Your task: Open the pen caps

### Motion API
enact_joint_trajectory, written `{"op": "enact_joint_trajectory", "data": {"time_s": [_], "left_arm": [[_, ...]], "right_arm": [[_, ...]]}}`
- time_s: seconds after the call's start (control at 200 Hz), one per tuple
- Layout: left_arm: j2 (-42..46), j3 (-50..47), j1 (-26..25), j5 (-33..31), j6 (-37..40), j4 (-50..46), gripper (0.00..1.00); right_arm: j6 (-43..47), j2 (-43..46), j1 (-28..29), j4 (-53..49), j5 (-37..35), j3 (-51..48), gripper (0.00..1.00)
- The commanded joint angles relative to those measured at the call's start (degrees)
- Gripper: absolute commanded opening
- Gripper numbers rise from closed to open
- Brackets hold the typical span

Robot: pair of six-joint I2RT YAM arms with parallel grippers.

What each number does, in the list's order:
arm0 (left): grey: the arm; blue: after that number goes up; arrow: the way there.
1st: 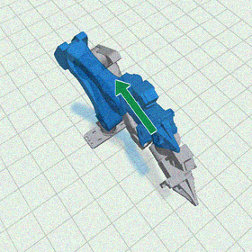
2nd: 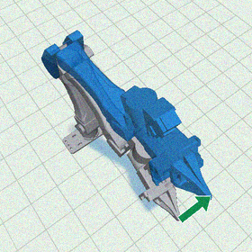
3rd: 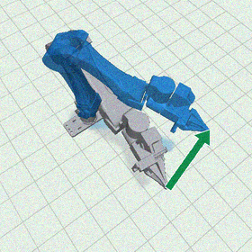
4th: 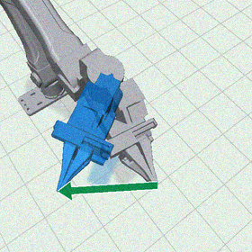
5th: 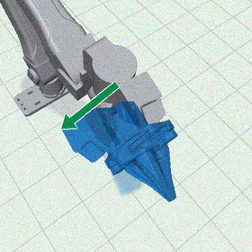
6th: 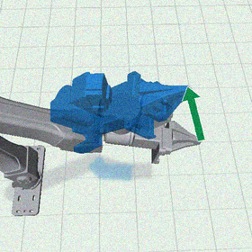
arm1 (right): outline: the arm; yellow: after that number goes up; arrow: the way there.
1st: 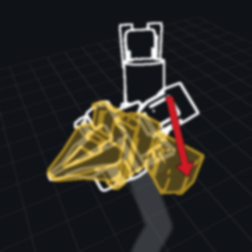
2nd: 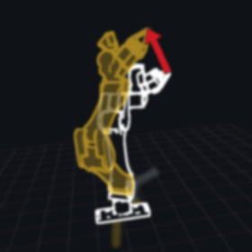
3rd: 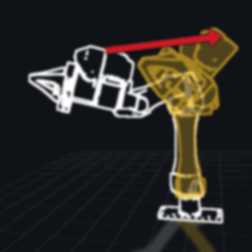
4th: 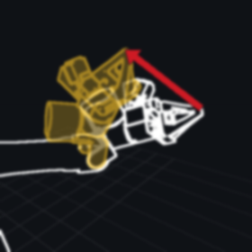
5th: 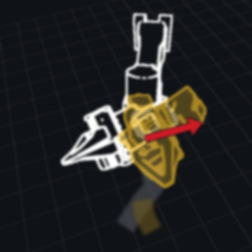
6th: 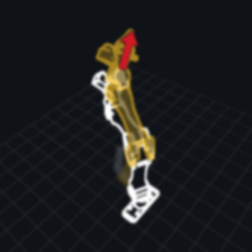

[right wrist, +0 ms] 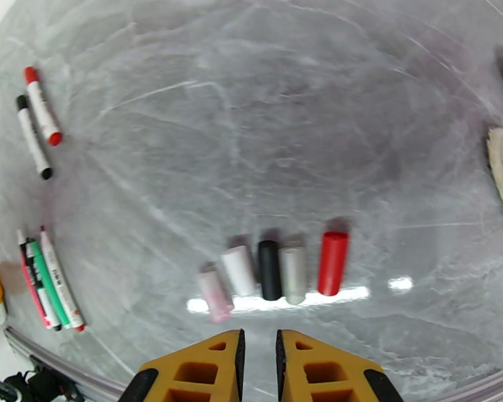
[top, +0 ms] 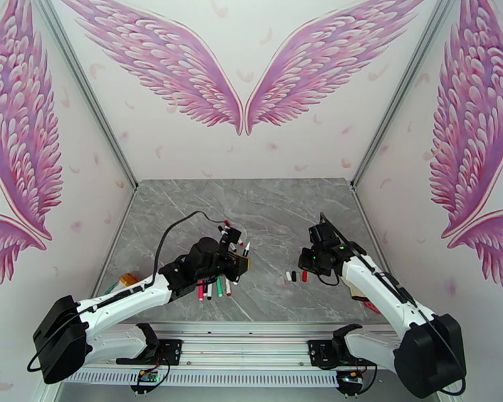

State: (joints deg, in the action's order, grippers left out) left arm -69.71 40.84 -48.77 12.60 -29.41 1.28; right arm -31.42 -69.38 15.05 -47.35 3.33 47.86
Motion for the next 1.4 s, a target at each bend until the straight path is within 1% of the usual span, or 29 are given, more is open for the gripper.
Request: {"op": "enact_joint_trajectory", "data": {"time_s": [0.0,0.15,0.32,0.475,0.695,0.88,0.999,1.124,1.394], "left_arm": [[1.1,-2.0,0.1,-0.3,1.4,-1.8,0.1],[0.4,-2.1,0.1,-0.5,1.7,-1.9,0.11],[-2.4,-0.9,0.2,0.1,2.5,-2.5,0.1],[-3.7,0.3,0.2,0.4,3.0,-3.0,0.1],[-5.2,0.5,0.3,0.1,2.2,-2.2,0.1],[-6.0,1.3,0.3,-0.1,1.7,-2.4,0.1],[-6.1,1.6,0.3,-0.3,1.6,-2.3,0.1],[-6.4,1.4,0.2,0.5,1.1,-1.3,0.1],[-7.0,1.8,0.2,0.6,1.0,-1.7,0.1]], "right_arm": [[0.2,-1.3,-1.8,-1.2,-3.6,-1.5,0.09],[1.4,-3.4,-3.8,-1.2,-4.5,-2.3,0.09],[3.4,-5.6,-6.3,0.7,-2.3,-3.5,0.11],[5.1,-8.6,-7.4,1.6,-2.7,-3.8,0.11],[7.5,-11.9,-7.7,3.6,0.2,-3.6,0.13],[7.9,-14.5,-7.7,5.4,1.2,-3.5,0.14],[8.3,-15.1,-7.7,6.7,3.2,-3.6,0.16],[8.7,-15.4,-7.7,7.0,3.5,-3.9,0.17],[8.6,-16.0,-7.7,7.3,3.8,-3.9,0.25]]}}
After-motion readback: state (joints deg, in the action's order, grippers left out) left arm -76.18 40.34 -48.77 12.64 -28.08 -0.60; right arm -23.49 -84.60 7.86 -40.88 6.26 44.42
